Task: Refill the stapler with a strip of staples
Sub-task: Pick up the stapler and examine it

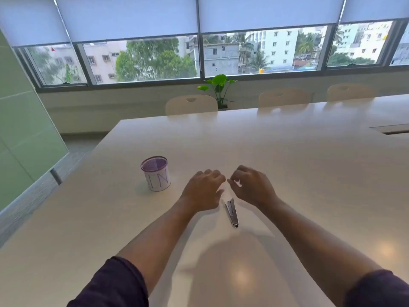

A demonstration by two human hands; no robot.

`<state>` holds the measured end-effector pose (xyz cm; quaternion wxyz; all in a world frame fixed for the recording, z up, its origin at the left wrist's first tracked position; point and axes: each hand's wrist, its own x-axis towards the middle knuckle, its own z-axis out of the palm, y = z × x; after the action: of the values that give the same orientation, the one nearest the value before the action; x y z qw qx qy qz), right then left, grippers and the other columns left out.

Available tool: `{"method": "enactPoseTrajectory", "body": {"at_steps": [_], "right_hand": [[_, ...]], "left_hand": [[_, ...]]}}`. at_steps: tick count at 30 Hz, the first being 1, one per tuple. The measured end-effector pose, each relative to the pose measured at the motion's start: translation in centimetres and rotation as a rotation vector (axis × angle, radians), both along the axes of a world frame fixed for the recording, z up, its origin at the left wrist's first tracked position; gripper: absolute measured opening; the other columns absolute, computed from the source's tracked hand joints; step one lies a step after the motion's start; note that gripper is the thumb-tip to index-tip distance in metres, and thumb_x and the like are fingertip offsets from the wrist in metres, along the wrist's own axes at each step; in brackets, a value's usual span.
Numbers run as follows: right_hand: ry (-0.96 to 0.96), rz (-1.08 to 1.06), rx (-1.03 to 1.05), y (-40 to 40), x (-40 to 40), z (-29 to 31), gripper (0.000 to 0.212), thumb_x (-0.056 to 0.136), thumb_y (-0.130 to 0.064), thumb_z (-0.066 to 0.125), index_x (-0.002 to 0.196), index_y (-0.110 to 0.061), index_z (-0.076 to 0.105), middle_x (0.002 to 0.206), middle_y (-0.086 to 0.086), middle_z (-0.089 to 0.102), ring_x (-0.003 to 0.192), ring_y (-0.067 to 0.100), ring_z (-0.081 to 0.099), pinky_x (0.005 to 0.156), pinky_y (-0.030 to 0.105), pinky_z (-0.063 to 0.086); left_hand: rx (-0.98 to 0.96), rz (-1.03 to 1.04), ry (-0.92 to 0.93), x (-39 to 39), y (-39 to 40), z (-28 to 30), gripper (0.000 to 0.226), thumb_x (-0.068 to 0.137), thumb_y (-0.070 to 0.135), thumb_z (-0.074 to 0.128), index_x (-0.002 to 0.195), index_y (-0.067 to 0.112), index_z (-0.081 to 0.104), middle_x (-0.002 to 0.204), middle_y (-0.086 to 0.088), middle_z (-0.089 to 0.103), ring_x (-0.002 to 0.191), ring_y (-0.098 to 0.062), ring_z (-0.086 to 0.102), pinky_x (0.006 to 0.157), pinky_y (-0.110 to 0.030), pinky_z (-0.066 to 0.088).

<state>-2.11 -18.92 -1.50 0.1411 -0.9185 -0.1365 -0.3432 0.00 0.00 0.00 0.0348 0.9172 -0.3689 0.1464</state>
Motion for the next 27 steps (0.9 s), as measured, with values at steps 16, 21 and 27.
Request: {"method": "enactPoseTrajectory", "body": {"at_steps": [16,21,27], "right_hand": [[0.676,-0.061,0.374,0.5,-1.2,-1.8,0.038,0.088,-0.033,0.064,0.060,-0.008,0.065,0.055,-0.003,0.063,0.056,0.019,0.060,0.054,0.033,0.047],[0.801,0.174,0.756,-0.4,-2.1,-2.4,0.045,0.082,-0.058,0.075,0.074,-0.014,0.074,0.060,-0.004,0.065,0.055,0.010,0.058,0.057,0.030,0.045],[0.718,0.273,0.926,0.7,-2.4,-2.4,0.025,0.094,-0.032,0.075,0.092,-0.008,0.078,0.079,0.007,0.081,0.072,0.022,0.078,0.066,0.035,0.060]], "left_hand": [[-0.138,-0.036,0.310,0.2,0.2,-2.3,0.022,0.094,0.007,0.064,0.103,0.020,0.079,0.101,0.002,0.076,0.093,-0.024,0.071,0.072,-0.033,0.051],[-0.523,0.042,0.505,0.9,0.8,-1.7,0.014,0.092,0.005,0.070,0.096,0.016,0.076,0.096,0.003,0.077,0.080,-0.013,0.073,0.074,-0.030,0.055],[-0.927,0.123,0.740,0.4,0.3,-2.0,0.017,0.094,0.016,0.077,0.104,0.015,0.064,0.104,-0.003,0.076,0.079,-0.014,0.078,0.077,-0.034,0.060]]}}
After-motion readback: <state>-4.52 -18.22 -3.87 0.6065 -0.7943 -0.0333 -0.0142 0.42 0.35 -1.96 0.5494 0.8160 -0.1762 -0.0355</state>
